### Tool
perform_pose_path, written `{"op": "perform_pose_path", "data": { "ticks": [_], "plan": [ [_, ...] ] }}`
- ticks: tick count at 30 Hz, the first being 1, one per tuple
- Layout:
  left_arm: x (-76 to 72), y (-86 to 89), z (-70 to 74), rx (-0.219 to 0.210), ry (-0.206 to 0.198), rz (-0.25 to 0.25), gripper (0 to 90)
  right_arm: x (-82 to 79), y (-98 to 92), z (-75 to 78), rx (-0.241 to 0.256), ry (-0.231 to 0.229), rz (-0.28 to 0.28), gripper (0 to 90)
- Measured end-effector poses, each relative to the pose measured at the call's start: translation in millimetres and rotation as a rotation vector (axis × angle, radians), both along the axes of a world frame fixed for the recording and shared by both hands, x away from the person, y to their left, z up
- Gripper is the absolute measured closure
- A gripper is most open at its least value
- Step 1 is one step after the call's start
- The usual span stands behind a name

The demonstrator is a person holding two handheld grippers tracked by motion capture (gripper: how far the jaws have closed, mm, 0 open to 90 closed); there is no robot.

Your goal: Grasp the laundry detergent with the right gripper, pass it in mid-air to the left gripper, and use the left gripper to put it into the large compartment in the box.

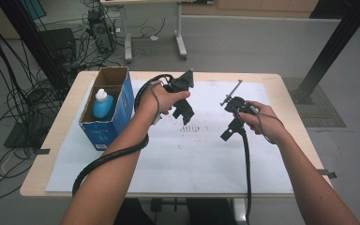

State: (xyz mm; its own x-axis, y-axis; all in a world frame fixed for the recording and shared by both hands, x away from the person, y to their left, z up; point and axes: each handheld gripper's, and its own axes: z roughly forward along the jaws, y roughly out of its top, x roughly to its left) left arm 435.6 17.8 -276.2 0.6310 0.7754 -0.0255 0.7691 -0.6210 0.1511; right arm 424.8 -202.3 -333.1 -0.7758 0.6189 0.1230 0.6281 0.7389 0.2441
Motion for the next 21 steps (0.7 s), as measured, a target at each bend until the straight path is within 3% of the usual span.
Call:
{"op": "perform_pose_path", "data": {
  "ticks": [21],
  "plan": [
    [3.0,8.9,-11.5,-0.004,-0.003,0.015,11.8,6.1,4.1,-4.2,0.001,0.000,0.008,4.2]
  ]
}}
